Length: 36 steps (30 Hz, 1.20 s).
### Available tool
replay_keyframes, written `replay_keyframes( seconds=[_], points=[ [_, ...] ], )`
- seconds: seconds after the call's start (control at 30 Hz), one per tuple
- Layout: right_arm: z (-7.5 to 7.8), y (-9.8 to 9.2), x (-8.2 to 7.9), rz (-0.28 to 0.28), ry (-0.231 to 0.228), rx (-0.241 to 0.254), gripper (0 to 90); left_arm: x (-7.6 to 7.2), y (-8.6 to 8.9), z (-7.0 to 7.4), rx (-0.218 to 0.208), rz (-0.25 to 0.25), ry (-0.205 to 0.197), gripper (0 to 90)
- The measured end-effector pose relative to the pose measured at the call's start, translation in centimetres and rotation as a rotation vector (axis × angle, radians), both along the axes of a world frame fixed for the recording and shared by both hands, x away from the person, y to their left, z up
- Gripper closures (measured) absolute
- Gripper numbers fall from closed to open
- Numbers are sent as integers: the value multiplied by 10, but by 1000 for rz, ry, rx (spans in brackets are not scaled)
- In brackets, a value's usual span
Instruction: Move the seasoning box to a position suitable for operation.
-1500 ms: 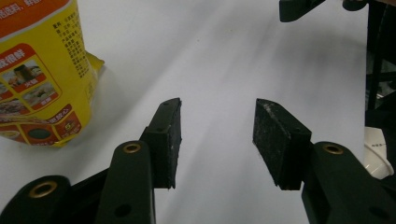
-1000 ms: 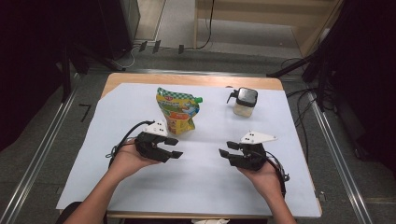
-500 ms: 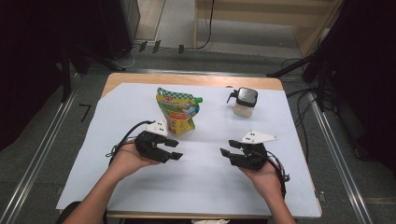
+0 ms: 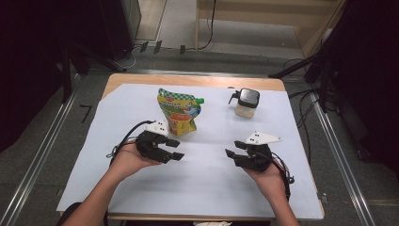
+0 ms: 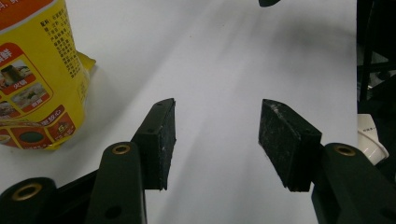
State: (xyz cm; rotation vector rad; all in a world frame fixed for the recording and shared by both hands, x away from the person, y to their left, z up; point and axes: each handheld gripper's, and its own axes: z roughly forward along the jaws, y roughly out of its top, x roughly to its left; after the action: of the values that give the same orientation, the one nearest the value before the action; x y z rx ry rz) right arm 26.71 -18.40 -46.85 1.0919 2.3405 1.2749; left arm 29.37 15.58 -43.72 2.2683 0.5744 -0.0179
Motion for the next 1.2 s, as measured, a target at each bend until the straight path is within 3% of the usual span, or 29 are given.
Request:
replay_keyframes(
  seconds=[0.23, 0.37, 0.43, 0.47, 0.5, 0.6, 0.77, 0.87, 0.93, 1.1, 1.2],
  points=[
    [-1, 0, 0, -2, -1, -3, 494, 1, 1, 0, -2, 7, 5, 462],
    [2, -3, 4, -37, -1, 7, 474, 0, 3, 0, -2, 16, -2, 462],
    [7, -9, 11, -108, -19, 10, 427, 1, 3, 0, -10, 16, 4, 462],
    [7, -9, 11, -108, -19, 10, 427, 1, 3, 0, -10, 16, 4, 462],
    [8, -13, 17, -149, -13, 43, 402, 1, 3, 1, -26, 10, 11, 462],
    [7, -15, 22, -175, -10, 51, 372, 0, 2, 1, -38, 7, 12, 462],
    [7, -17, 40, -261, 9, 31, 313, 0, 1, 1, -22, 2, 11, 463],
    [7, -17, 61, -354, 17, 2, 244, 0, 1, 1, -30, 0, 11, 463],
    [6, -17, 67, -372, 13, -12, 236, 0, 1, 0, -32, -1, 12, 463],
    [0, -15, 100, -482, 31, -46, 177, 1, 0, -1, -17, 3, 10, 466],
    [-2, -14, 109, -520, 30, -59, 154, 1, -1, -3, -12, 0, 12, 469]
  ],
)
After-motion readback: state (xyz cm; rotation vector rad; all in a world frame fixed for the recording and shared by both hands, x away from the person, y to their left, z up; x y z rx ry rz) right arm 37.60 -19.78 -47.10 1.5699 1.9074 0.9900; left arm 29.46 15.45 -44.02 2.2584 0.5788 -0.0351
